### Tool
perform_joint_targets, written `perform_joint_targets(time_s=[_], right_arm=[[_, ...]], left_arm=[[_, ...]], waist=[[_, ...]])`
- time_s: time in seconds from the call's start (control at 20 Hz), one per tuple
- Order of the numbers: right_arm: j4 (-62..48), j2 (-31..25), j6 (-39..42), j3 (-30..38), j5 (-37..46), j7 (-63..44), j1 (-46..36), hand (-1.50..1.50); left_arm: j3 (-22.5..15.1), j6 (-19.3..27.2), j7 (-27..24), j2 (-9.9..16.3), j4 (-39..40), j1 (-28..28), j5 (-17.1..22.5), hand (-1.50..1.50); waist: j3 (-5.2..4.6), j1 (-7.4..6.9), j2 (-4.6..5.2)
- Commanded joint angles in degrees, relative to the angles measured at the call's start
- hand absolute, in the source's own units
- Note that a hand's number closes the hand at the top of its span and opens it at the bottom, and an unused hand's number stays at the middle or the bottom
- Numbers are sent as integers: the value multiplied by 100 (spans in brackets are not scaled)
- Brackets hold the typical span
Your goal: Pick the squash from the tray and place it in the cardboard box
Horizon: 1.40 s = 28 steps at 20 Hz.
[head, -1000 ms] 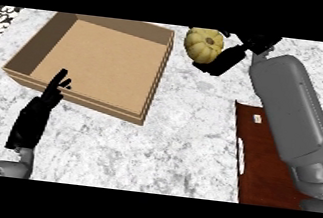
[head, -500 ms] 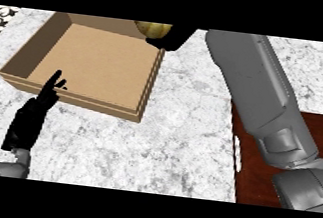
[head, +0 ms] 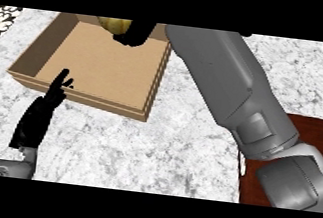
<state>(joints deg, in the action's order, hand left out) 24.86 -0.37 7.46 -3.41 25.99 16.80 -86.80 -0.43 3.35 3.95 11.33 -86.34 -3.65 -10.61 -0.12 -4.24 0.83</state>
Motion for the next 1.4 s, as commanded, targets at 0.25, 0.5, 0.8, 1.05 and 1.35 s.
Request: perform_joint_targets(time_s=[0.25, 0.5, 0.8, 1.05, 1.35], right_arm=[[-810, 36, -267, -977, -481, -283, -296, 150], [-896, 36, -345, -1148, -965, -656, -68, -150], [-856, 37, -523, -1295, -1363, -482, 225, -150], [-607, 37, -1134, -760, -2320, -486, 403, -150], [-719, 37, -1272, 57, -3266, -256, 209, -150]], left_arm=[[-253, -155, 189, -87, -28, -243, -89, 0], [-118, -207, 81, -26, 161, -436, -21, 0], [-444, -72, 221, -239, 10, -400, -282, 0], [-312, -307, 213, -72, -47, -397, -88, 0], [-275, 15, 184, -271, 99, -487, -223, 0]], waist=[[-16, -411, 94], [-20, -488, 123], [-11, -688, 160], [-4, -725, 128], [1, -441, 157]])
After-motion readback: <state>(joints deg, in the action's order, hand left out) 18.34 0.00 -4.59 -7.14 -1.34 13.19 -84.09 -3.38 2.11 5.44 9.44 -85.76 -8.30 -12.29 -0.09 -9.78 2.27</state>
